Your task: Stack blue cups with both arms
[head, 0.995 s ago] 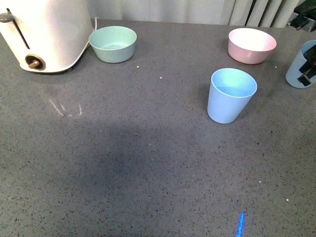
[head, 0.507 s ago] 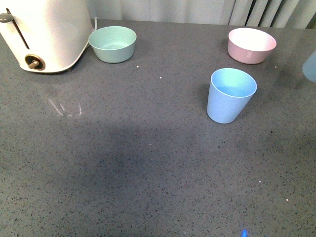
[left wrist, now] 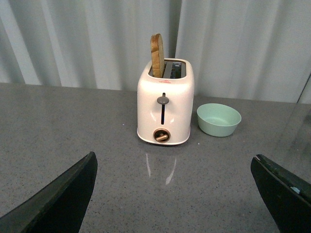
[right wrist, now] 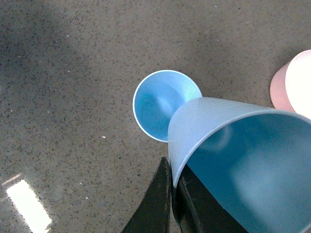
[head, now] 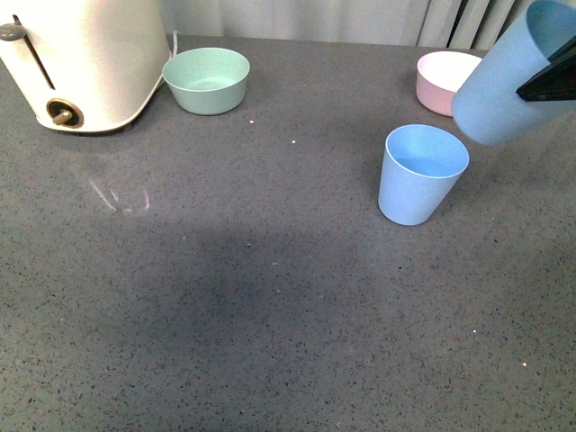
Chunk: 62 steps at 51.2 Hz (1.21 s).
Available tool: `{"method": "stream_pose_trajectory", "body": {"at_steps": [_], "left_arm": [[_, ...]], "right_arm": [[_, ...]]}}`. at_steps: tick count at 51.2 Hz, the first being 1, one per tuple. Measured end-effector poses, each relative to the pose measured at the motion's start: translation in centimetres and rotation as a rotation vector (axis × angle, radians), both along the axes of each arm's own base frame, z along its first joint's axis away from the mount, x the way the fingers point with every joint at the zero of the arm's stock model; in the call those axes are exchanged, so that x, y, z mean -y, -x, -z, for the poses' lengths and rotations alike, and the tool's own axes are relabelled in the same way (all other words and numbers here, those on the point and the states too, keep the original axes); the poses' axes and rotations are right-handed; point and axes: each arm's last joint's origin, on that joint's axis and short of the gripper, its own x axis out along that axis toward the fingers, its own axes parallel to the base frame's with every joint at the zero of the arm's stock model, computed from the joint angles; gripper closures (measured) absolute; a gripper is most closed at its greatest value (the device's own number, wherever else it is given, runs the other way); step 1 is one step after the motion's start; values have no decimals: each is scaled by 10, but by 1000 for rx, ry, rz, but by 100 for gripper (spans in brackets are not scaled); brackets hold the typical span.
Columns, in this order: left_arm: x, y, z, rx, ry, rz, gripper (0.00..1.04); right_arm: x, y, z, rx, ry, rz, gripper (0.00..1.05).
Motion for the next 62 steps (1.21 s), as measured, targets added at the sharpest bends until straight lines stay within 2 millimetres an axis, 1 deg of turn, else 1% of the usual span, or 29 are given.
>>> {"method": "stream_pose_trajectory", "body": {"at_steps": [3, 8, 18, 26, 35, 37, 40, 42, 51, 54, 55, 56, 58, 62], "left_arm": [[0, 0, 0, 0, 0, 0, 9], [0, 0, 0, 0, 0, 0, 9], [0, 0, 0, 0, 0, 0, 9], [0, 0, 0, 0, 0, 0, 9], [0, 0, 0, 0, 0, 0, 9], [0, 0, 0, 0, 0, 0, 9], [0, 0, 0, 0, 0, 0, 9], [0, 0, 0, 0, 0, 0, 9], [0, 0, 0, 0, 0, 0, 9], [0, 0, 0, 0, 0, 0, 9], [0, 0, 0, 0, 0, 0, 9], [0, 0, 0, 0, 0, 0, 9], [0, 0, 0, 0, 0, 0, 9], [0, 0, 0, 0, 0, 0, 9]], "right_arm": [[-8, 0, 5, -5, 10, -9, 103], [-14, -2, 8, -2, 26, -12, 103], [-28, -11, 26, -57, 31, -8, 103], [-39, -17, 29, -64, 29, -12, 103], [-44, -21, 34, -77, 29, -2, 102], [-44, -21, 34, -79, 28, -2, 99], [-44, -23, 35, -72, 24, 2, 90], [-44, -23, 34, -67, 21, 4, 87], [-41, -30, 26, -26, -21, 42, 62], [-36, -31, 19, 9, -51, 68, 52], [-32, -31, 14, 41, -63, 85, 46], [-30, -31, 12, 51, -68, 92, 45], [-23, -28, 6, 94, -87, 116, 38], [-9, -19, -5, 150, -131, 161, 27]]}}
